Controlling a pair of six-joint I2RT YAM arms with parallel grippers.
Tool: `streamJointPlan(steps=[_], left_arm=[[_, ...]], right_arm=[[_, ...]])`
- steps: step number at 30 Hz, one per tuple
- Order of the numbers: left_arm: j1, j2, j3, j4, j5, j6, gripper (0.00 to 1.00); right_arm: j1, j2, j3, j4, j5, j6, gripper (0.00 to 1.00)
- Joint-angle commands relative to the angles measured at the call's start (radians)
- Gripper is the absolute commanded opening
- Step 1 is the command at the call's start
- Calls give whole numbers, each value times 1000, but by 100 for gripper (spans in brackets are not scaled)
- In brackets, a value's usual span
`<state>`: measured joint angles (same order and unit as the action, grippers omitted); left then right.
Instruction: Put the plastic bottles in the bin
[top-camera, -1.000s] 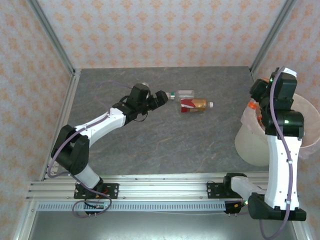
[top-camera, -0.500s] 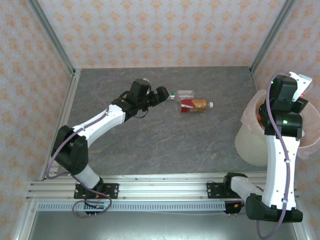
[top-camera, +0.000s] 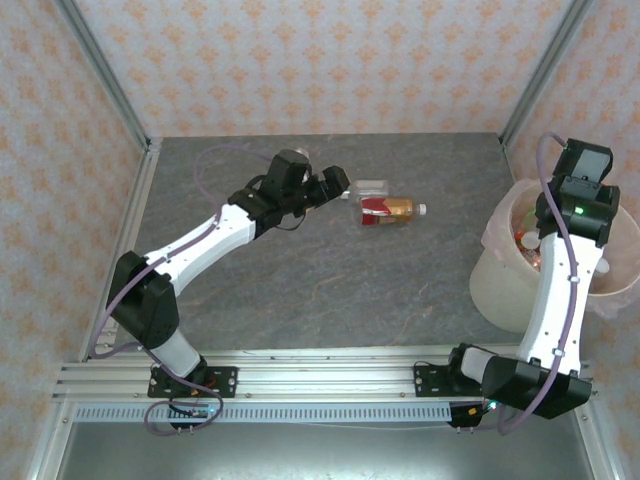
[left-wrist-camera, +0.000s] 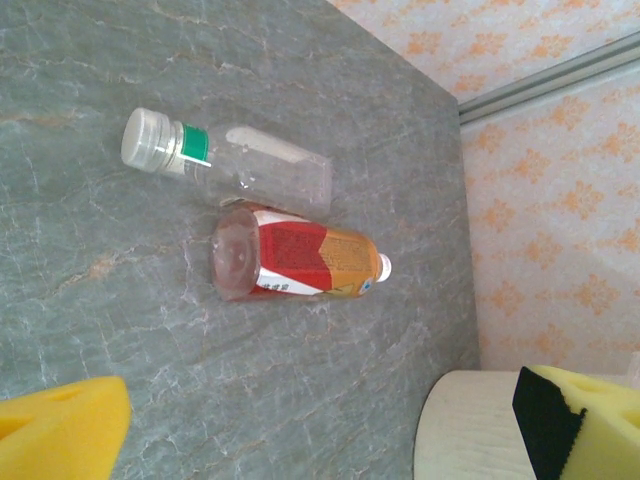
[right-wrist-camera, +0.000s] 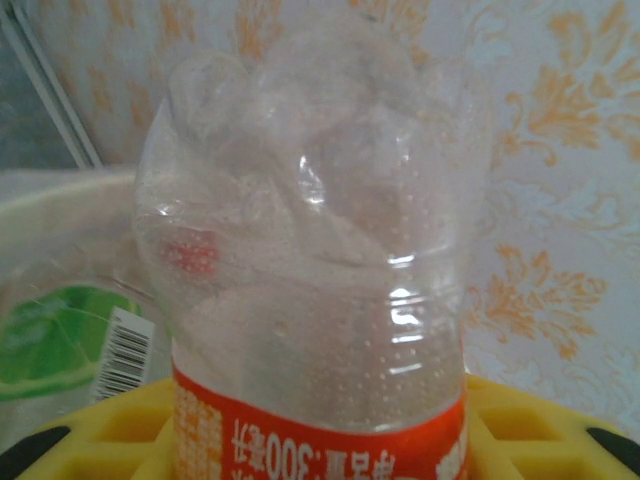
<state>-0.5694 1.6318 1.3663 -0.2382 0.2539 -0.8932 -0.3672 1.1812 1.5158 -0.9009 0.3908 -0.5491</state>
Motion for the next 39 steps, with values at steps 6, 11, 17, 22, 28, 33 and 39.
streamJointPlan(steps=[6,11,17,22,28,33,39], left_arm=[[-14,8,41,-54,-44,4,100],[-16,16,23,-31,-33,-5,100],[-17,19,2,-11,-30,-2,100],[-17,23,-1,-2,-25,9,100],[-17,5,-34,1,-35,23,100],[-15,-13,-45,-27,-60,52,100],[-15,3,4,-83,-58,94,100]], right_arm=[[-70,-95,-143,130,52,-170,89],[-69,-108,-128,169,71,-109,100],[-67,-104,-67,164,49,121,99],[-67,-106,-8,89,-112,339,99],[-67,-116,14,61,-221,511,99],[-71,-95,20,20,-314,578,99],[-119,84,157,-181,-320,568,99]])
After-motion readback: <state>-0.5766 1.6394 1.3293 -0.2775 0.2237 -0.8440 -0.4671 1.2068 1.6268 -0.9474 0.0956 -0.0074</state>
